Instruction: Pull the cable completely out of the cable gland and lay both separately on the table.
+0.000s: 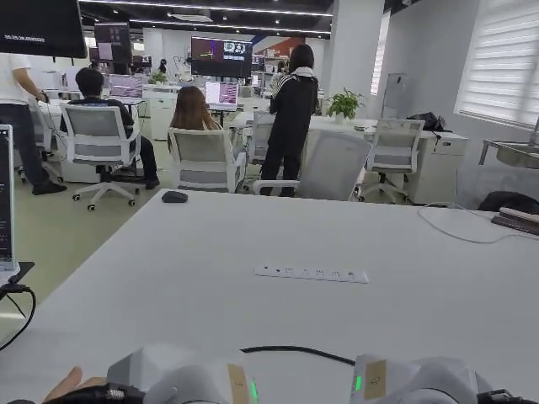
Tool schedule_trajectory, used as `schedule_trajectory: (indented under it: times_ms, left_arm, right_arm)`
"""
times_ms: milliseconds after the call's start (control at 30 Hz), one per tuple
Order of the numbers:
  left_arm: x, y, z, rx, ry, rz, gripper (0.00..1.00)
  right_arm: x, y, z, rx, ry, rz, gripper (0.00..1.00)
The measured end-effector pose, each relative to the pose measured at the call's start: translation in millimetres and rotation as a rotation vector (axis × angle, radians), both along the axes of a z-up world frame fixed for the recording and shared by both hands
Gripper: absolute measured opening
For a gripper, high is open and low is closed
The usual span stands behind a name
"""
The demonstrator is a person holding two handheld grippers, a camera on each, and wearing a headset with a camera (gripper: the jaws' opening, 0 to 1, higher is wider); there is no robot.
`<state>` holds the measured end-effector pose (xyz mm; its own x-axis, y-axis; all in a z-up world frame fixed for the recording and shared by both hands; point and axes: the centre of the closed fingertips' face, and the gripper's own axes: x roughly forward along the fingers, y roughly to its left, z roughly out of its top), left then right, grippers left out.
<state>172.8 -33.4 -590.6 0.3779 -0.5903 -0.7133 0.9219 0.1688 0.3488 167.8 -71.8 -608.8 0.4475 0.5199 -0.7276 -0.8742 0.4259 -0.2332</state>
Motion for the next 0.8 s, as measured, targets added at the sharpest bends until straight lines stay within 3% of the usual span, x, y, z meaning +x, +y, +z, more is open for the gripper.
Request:
schedule_trajectory:
  times_ms: [800]
  left_arm:
    - [10.2, 9.0, 4.1, -0.004, -0.017, 0.040, 0.16]
  right_arm:
    - [-3.5, -59.8, -28.6, -0.084, 0.046, -0.105, 0.03]
